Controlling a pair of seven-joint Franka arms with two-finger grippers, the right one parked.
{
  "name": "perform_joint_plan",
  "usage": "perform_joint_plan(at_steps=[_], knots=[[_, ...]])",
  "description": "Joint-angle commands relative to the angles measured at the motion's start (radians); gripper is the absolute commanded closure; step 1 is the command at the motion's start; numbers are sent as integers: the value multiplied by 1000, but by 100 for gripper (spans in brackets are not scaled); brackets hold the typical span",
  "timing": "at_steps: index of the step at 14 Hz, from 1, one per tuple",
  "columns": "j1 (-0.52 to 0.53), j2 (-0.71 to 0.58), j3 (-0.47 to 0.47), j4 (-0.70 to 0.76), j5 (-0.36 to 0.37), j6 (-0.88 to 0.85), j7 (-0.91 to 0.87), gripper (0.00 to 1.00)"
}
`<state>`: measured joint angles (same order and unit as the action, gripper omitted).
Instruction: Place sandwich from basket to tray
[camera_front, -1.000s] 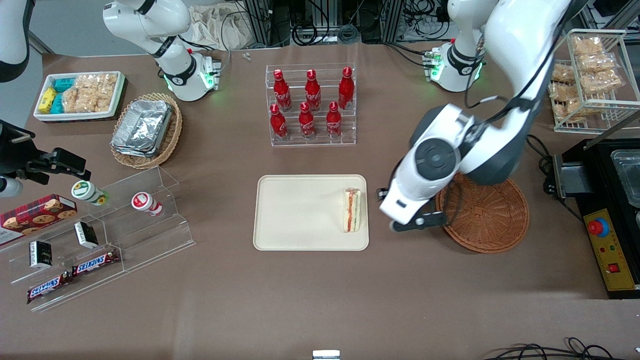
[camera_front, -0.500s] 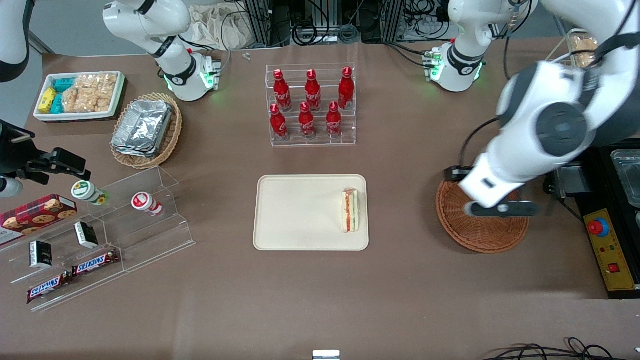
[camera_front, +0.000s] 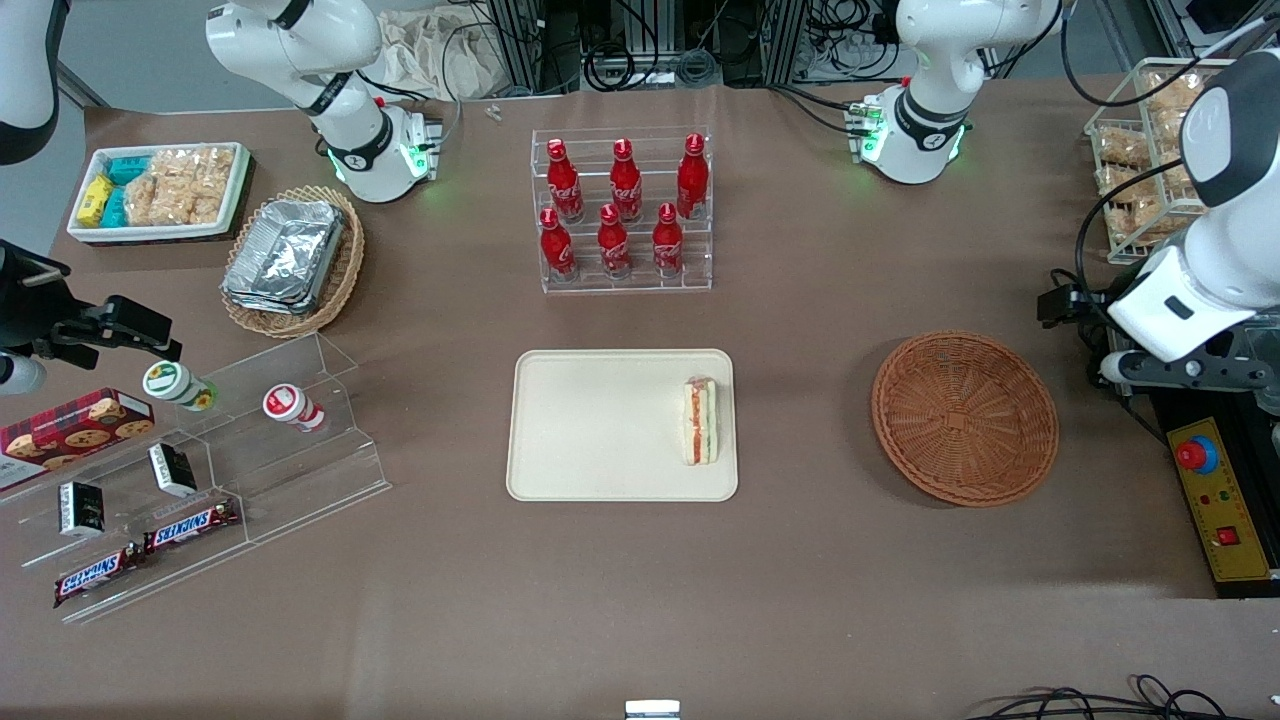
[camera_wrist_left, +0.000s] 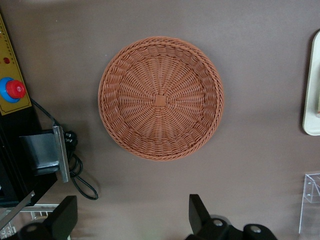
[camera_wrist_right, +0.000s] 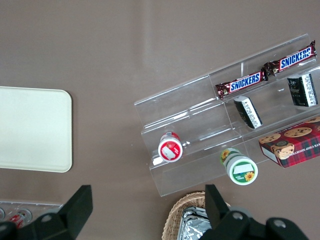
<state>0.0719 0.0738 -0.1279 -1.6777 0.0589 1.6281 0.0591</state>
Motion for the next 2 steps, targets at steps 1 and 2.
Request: perform_joint_plan(at_steps=[1, 2], knots=[[2, 9, -6, 15, 1, 13, 22, 0], [-4, 18, -7, 36, 4, 13, 24, 0]])
